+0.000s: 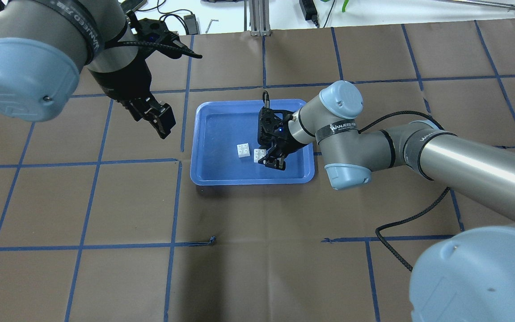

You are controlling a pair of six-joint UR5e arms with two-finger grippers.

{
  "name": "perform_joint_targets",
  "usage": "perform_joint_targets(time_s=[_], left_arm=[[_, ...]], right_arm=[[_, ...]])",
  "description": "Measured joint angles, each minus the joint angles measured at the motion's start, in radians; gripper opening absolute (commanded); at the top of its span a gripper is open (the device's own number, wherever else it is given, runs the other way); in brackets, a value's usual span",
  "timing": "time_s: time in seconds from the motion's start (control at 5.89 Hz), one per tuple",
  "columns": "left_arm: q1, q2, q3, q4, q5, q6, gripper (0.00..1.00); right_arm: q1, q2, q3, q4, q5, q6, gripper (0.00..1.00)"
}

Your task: Assemble white blocks and place on blue tray

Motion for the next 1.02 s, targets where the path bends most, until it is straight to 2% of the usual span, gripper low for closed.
perform_joint_targets(time_s=[0.51,1.02], left_arm=[[0.003,0.020,0.003,0.042,0.002,-0.328,1.00],[0.003,0.030,0.037,-0.026,0.002,-0.413,1.00]], right_arm=[[0.002,0.032,-0.007,-0.054,0.001,-0.008,0.21],[0.002,0.074,-0.064,-0.051,0.003,-0.013,0.21]])
